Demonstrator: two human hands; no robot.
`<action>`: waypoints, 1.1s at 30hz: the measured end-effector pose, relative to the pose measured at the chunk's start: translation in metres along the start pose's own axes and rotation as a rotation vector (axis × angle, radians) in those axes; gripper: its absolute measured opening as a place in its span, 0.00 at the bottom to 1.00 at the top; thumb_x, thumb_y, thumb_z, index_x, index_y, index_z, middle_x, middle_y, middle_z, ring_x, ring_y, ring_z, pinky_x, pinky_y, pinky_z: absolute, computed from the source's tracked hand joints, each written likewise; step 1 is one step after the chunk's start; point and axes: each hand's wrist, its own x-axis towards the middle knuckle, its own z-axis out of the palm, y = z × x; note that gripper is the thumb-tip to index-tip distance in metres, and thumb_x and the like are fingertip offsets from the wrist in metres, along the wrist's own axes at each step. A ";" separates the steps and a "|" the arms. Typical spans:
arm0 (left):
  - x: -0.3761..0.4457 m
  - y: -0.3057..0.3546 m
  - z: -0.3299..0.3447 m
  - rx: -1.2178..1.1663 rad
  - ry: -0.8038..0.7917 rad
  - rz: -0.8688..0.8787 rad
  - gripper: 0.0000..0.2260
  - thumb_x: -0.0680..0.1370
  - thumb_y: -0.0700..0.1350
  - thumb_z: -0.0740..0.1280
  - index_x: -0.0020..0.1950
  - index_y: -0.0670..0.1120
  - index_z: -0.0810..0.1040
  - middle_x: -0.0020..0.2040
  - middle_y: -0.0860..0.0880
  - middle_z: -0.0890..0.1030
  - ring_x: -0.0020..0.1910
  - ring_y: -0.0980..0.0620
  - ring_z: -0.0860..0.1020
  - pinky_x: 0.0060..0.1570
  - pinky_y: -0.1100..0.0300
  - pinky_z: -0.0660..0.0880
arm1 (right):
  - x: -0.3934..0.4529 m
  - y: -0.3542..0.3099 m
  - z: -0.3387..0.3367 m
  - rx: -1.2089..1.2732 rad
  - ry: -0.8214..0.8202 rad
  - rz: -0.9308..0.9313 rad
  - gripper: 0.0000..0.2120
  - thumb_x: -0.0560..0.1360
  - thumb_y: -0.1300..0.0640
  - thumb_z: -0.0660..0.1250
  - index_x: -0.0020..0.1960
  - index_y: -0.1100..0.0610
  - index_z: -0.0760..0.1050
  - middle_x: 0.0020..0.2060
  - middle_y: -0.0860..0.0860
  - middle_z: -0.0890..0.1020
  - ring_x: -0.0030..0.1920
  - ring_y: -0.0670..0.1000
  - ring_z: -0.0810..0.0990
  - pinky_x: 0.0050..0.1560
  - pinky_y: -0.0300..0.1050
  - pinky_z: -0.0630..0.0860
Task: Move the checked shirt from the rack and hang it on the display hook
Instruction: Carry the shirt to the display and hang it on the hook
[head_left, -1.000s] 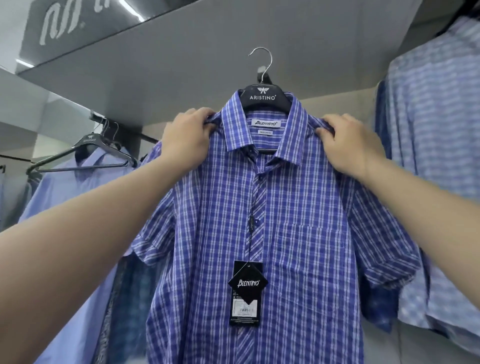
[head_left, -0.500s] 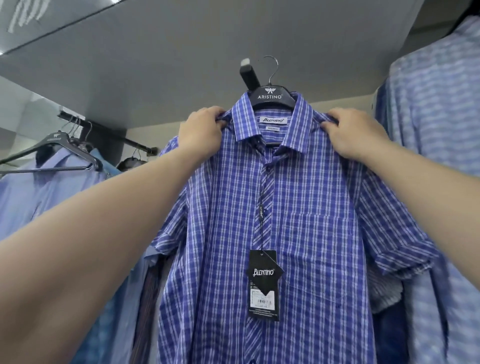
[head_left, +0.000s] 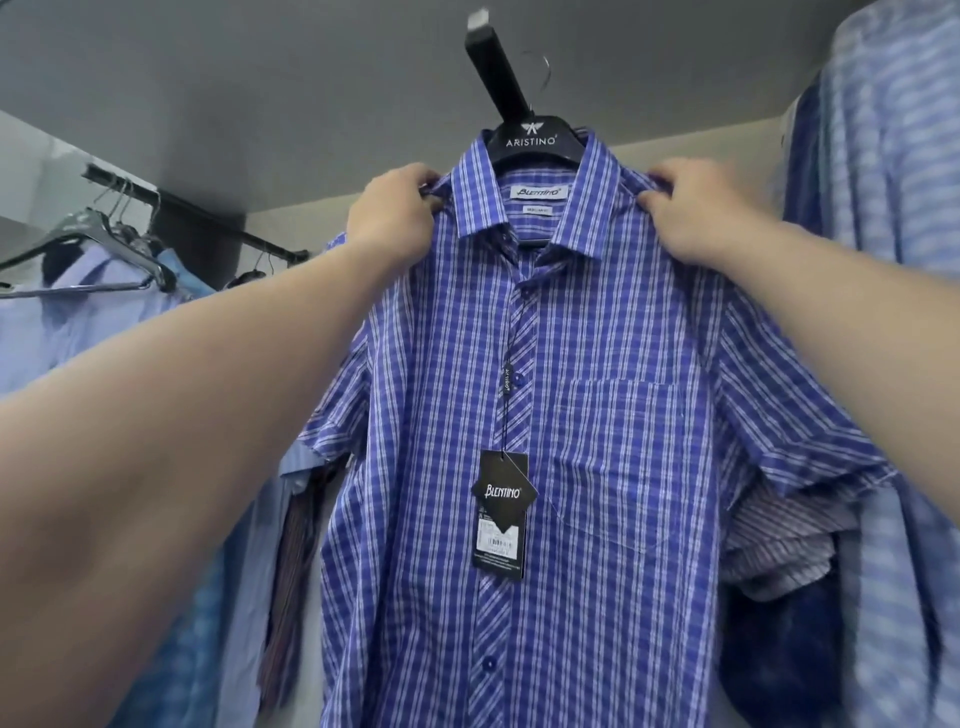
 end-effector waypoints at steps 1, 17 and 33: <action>0.000 -0.001 0.001 -0.002 -0.004 -0.002 0.10 0.81 0.44 0.63 0.61 0.50 0.79 0.59 0.47 0.82 0.56 0.44 0.79 0.55 0.49 0.75 | 0.000 0.001 0.001 0.002 0.002 0.000 0.15 0.82 0.52 0.60 0.65 0.57 0.76 0.59 0.59 0.81 0.56 0.63 0.78 0.57 0.56 0.74; -0.015 -0.017 0.014 -0.014 -0.066 -0.022 0.10 0.80 0.43 0.65 0.60 0.49 0.79 0.58 0.44 0.82 0.56 0.42 0.79 0.56 0.48 0.75 | -0.023 0.001 0.011 -0.150 0.003 -0.048 0.17 0.82 0.49 0.59 0.66 0.56 0.75 0.60 0.60 0.81 0.58 0.65 0.78 0.59 0.60 0.75; -0.030 -0.026 0.014 0.013 -0.100 -0.018 0.10 0.80 0.46 0.65 0.61 0.49 0.78 0.58 0.44 0.82 0.55 0.41 0.79 0.54 0.48 0.76 | -0.045 0.000 0.019 -0.228 -0.001 -0.038 0.16 0.83 0.49 0.57 0.64 0.55 0.75 0.57 0.60 0.80 0.55 0.65 0.77 0.56 0.59 0.75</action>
